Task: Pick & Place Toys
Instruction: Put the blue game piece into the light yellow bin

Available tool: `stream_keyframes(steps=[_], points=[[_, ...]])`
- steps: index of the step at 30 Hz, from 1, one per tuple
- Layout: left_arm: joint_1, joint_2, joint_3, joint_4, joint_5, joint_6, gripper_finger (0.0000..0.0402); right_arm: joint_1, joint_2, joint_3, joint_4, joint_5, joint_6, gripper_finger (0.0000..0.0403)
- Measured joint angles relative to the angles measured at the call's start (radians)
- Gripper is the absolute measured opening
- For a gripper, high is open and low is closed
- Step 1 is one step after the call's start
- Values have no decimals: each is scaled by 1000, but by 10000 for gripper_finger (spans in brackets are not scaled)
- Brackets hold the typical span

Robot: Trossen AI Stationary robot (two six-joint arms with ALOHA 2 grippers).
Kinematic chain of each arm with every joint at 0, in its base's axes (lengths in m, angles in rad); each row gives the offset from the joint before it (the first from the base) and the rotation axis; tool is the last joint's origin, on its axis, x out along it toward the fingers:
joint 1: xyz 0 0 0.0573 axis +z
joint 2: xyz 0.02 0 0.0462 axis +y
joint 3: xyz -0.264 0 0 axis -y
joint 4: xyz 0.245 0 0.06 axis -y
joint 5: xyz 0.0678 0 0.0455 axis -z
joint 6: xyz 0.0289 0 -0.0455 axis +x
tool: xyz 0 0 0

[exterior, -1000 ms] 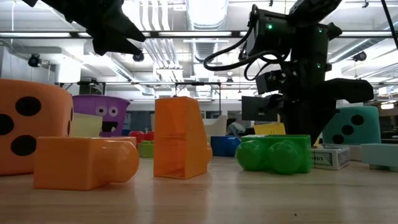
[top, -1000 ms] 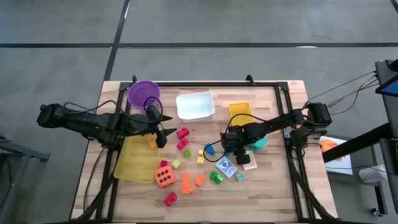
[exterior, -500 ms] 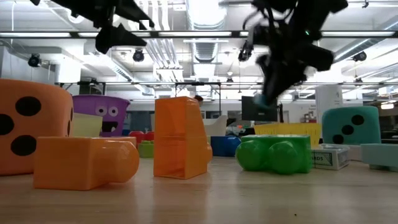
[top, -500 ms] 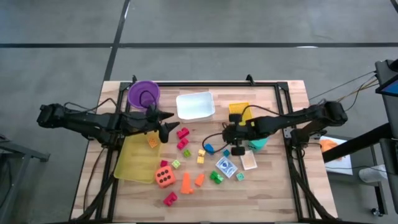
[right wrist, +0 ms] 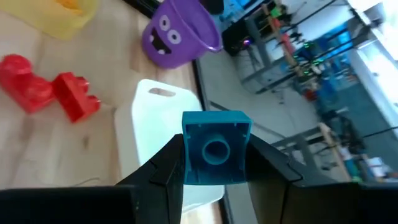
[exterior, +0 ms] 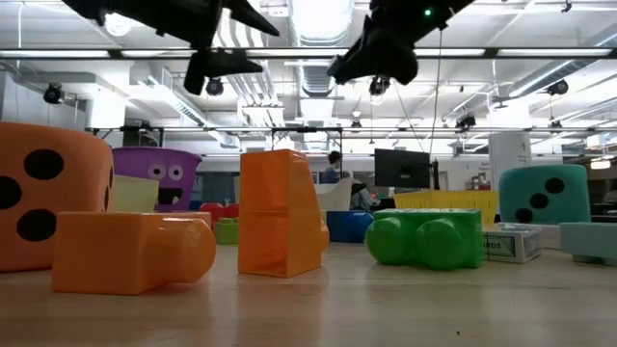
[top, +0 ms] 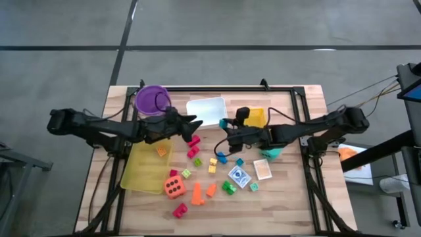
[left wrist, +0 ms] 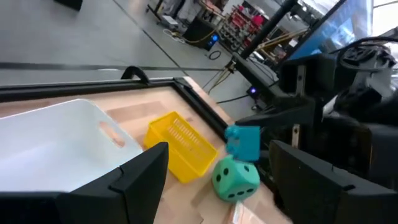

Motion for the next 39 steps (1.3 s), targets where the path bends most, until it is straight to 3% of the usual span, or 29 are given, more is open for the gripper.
stream_keyframes(steps=[10,29,33,39], points=[[3,143,105,21,-29,-2,282,0,100,114,17,41,-45,122],[3,200,143,18,-21,9,280,-1,153,210,3,39,-97,122],[3,204,143,21,-14,13,261,-1,166,208,0,37,-104,122],[4,206,143,21,24,21,198,-1,167,208,2,36,-107,122]])
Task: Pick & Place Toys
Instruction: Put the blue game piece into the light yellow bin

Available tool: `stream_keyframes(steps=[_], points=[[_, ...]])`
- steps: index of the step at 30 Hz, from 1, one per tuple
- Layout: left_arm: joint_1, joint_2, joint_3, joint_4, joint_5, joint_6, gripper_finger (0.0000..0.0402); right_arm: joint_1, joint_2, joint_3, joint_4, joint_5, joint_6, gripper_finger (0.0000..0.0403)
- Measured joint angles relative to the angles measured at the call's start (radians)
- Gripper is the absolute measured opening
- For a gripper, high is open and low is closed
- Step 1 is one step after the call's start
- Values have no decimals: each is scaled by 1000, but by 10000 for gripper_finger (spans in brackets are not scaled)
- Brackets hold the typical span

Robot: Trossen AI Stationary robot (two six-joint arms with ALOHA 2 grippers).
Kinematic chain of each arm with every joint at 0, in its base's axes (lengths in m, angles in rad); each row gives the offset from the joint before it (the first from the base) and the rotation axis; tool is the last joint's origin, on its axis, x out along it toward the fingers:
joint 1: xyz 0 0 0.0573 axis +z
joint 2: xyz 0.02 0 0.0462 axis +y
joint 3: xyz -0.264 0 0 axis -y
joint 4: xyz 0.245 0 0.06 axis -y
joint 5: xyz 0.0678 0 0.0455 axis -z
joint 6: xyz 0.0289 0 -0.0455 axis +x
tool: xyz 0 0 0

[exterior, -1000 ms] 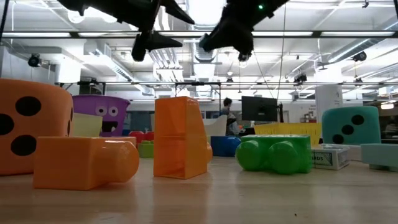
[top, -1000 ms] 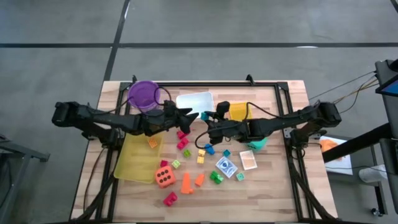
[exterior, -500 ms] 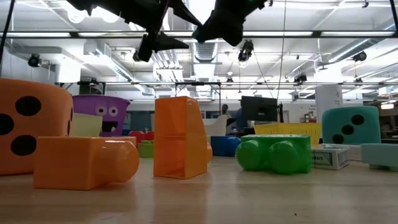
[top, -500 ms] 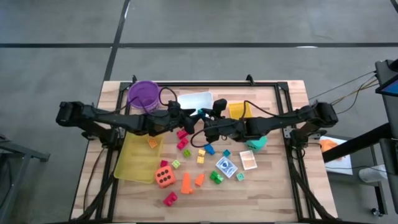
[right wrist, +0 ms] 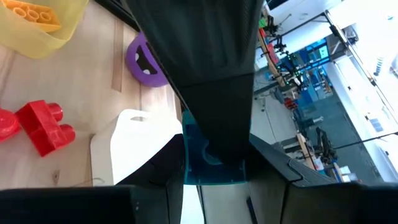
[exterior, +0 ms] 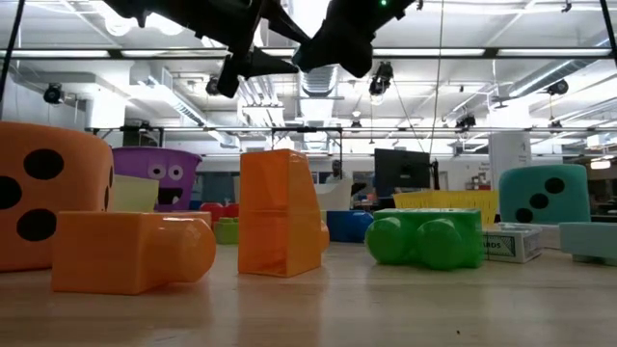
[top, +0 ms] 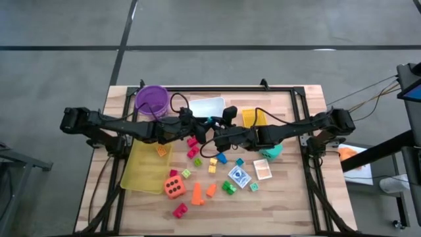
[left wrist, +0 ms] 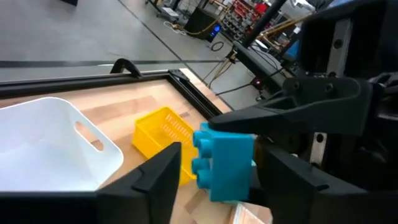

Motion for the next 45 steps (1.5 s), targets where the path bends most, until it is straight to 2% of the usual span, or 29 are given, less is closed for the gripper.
stream_keyframes(steps=[7,20,27,31,45], points=[[8,0,0,1,32,-4,141,0,-1,0,5,-2,-18,122],[14,-2,0,-2,53,21,94,0,-1,0,15,-19,-30,123],[14,-4,0,5,88,37,92,1,-3,2,38,-52,-23,230],[16,-13,0,-11,76,48,92,1,-3,1,29,-44,-22,266],[19,-194,-1,-257,56,120,91,1,-3,-1,-36,-51,103,280]])
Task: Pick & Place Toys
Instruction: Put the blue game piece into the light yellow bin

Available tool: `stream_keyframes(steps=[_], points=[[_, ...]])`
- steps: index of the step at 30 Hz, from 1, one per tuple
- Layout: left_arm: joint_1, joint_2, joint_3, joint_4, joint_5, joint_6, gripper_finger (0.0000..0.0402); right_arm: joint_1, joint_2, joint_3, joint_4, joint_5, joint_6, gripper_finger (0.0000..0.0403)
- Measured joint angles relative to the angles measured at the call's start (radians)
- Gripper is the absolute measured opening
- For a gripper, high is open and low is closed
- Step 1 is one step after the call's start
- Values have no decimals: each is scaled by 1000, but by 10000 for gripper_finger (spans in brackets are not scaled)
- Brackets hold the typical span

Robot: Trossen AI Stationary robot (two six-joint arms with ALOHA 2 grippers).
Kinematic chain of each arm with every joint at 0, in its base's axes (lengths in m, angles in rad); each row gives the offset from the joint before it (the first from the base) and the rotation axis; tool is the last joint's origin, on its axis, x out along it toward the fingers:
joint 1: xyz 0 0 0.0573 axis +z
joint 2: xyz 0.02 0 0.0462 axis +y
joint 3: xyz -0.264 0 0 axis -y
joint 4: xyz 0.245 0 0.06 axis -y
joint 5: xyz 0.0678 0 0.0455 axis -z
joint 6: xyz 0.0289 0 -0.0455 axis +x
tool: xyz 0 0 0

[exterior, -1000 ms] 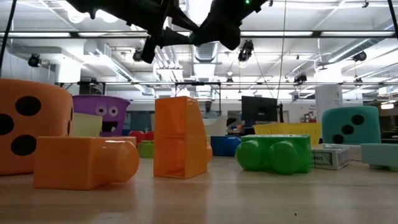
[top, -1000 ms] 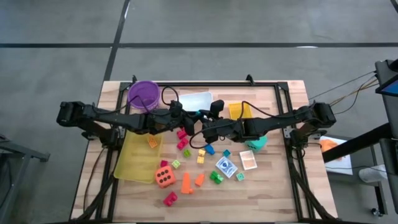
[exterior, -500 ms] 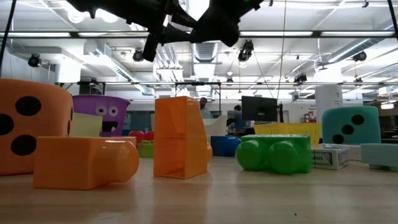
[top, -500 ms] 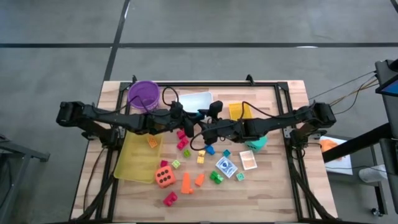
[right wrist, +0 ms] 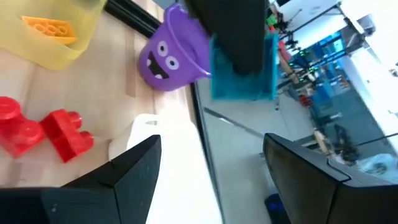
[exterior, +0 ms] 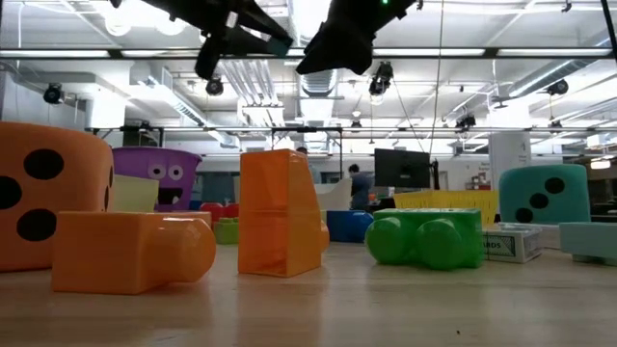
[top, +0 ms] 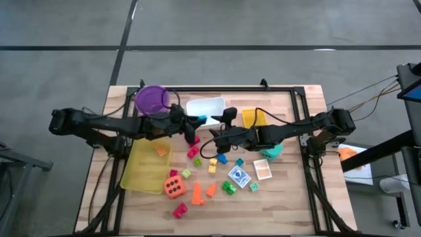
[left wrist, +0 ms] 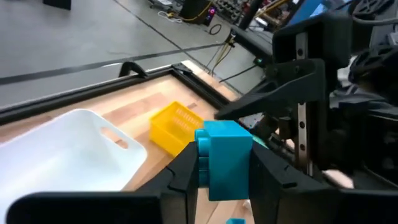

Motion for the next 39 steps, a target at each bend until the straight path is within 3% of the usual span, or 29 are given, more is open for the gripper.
stream_keyframes(steps=[6,12,14,19,28,39], points=[[0,-116,0,-235,0,101,91,-1,-41,-36,-31,-154,113,281],[-1,-221,-1,-470,2,93,91,-4,-140,-142,-11,-193,194,281],[-4,-248,-1,-518,28,102,91,-6,-191,-201,10,-199,231,281],[-5,-294,-1,-650,124,107,91,-19,-328,-367,165,-338,338,281],[-3,-324,6,-964,318,-27,91,-19,-477,-534,191,-341,483,281],[-3,-315,-5,-1198,330,-133,91,-20,-488,-577,189,-341,533,281]])
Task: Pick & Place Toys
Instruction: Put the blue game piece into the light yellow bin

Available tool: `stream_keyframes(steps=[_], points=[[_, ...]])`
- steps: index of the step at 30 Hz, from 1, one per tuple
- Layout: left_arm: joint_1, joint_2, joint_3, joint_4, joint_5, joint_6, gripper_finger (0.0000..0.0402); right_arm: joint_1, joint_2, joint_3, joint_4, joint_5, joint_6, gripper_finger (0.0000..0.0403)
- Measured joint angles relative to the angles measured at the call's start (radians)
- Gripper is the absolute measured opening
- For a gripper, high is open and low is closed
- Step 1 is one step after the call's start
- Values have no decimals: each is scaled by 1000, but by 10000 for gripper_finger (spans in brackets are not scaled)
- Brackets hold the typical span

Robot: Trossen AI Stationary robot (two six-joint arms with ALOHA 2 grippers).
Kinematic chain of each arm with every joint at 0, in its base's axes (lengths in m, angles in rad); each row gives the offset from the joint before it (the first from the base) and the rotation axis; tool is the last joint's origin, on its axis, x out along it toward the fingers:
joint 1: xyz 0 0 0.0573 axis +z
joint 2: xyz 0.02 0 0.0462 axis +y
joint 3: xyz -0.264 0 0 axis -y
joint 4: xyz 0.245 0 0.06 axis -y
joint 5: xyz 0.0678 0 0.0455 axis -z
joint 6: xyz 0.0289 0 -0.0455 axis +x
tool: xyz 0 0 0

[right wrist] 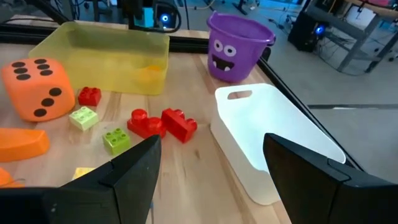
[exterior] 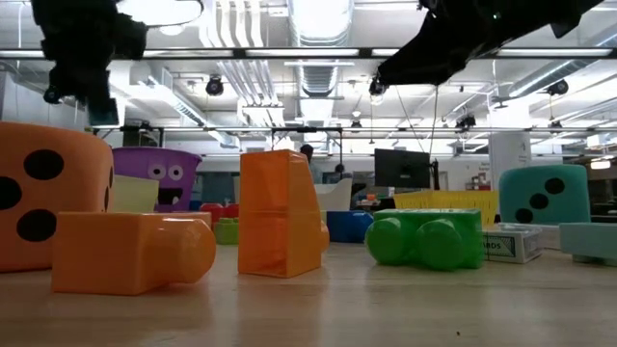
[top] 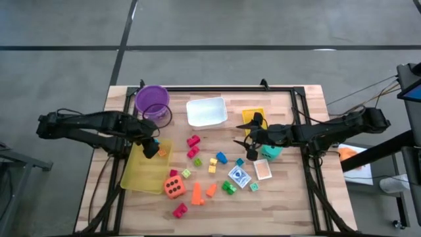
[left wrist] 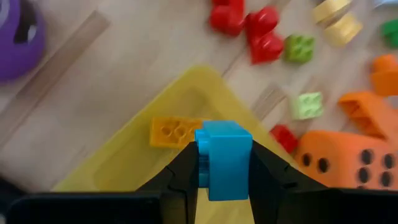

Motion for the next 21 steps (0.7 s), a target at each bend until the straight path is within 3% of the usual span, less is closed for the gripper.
stream_keyframes(steps=[13,21], points=[[-1,62,-196,-3,114,-173,91,0,-1,0,-3,1,-4,281],[-1,84,-298,222,192,-191,94,0,-1,0,-3,2,-7,281]])
